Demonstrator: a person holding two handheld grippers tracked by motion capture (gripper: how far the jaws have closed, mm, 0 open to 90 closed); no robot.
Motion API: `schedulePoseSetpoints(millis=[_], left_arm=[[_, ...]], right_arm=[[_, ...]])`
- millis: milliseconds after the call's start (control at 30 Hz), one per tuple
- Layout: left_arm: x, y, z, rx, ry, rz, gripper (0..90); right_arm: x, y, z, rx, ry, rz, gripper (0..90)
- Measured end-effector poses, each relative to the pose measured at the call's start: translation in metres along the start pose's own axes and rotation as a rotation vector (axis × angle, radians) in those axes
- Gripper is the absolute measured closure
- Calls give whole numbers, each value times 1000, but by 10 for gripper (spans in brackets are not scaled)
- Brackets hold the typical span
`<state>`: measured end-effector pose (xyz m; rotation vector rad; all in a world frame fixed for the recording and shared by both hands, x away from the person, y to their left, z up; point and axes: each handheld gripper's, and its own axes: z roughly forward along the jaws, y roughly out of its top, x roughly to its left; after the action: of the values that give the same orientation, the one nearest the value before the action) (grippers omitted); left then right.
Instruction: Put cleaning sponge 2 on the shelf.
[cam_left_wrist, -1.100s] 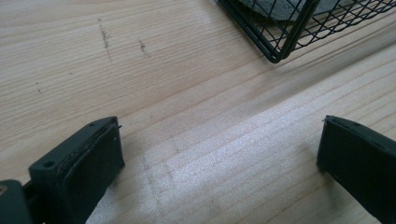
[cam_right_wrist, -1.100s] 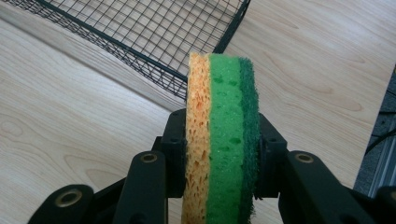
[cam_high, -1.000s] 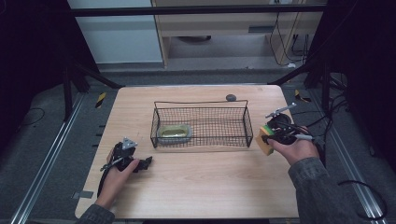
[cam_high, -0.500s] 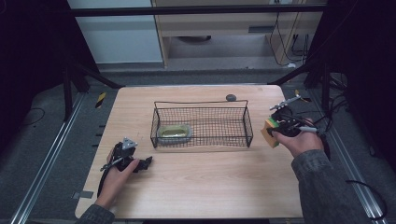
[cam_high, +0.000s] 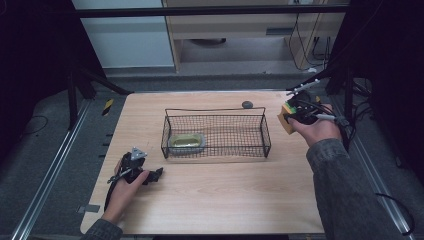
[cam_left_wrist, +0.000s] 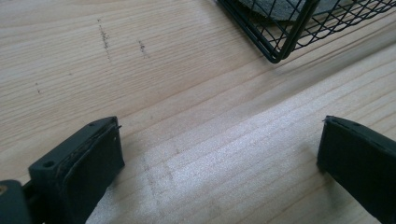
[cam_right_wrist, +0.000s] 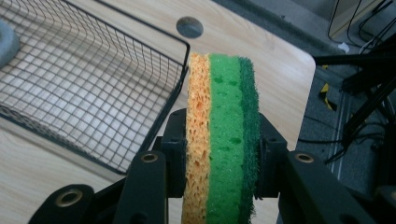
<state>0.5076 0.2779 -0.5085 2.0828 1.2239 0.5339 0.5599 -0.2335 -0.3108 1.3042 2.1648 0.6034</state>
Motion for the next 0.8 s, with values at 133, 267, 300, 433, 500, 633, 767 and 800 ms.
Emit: schedulePoseSetpoints(millis=[133,267,300,433,500,633,767,800], left_arm=[[0,0,0,0,1,4,0],[0,0,0,0,-1,5,0],[0,0,0,0,-1,5,0],[0,0,0,0,-1,5,0],[0,0,0,0,-1,5,0],[0,0,0,1,-1,5,0],[1,0,0,1,-2,6,0],[1,1,0,0,-2,6,0]], right_arm=[[4,11,1,-17,-2,-19,642],[10,19,3,-27,6,-28,641],[11,20,4,-26,8,-31,641],[15,26,5,-36,19,-43,641],[16,29,7,-36,21,-49,641],[18,33,9,-40,27,-50,641],[21,36,14,-46,41,-59,641],[22,36,15,-46,47,-58,641]])
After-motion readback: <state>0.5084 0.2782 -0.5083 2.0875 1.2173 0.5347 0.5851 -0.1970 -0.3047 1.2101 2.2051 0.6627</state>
